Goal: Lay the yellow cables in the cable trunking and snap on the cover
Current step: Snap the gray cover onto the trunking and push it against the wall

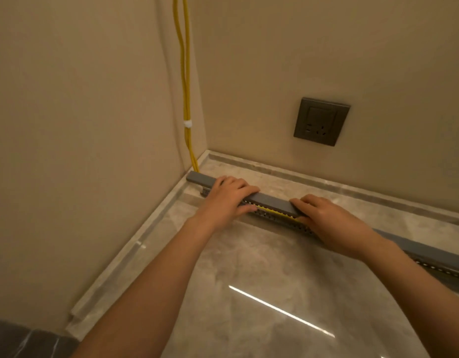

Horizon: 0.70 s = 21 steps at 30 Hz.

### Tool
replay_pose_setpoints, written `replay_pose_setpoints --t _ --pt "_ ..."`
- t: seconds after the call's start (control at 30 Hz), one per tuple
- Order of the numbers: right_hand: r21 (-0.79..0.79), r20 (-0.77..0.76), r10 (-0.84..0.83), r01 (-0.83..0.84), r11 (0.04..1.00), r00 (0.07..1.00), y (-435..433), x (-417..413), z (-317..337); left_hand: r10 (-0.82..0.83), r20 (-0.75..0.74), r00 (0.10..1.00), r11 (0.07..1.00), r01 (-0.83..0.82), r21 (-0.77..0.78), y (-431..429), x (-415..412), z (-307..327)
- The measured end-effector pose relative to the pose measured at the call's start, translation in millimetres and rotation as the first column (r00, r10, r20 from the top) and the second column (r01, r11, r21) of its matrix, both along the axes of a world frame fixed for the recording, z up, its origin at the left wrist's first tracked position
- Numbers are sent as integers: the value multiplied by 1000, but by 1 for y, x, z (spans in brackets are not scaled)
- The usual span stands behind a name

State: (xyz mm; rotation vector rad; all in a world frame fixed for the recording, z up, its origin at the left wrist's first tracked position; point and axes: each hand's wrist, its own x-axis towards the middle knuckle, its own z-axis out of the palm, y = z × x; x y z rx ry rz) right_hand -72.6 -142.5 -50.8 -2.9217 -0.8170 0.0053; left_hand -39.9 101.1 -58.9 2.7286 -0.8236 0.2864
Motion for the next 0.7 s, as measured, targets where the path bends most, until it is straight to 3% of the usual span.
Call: replay_pose_setpoints --t 0.17,0.37,0.7 --pt "-41 -110 -87 83 996 990 9 11 4 -148 -63 987 986 142 -82 9 29 -13" --pt "-54 -123 -127 121 991 984 17 21 10 -194 -106 975 961 167 -223 20 41 -20" --pt "-90 -153 -167 155 984 974 -10 8 -4 -229 -97 969 961 209 -184 -8 41 -24"
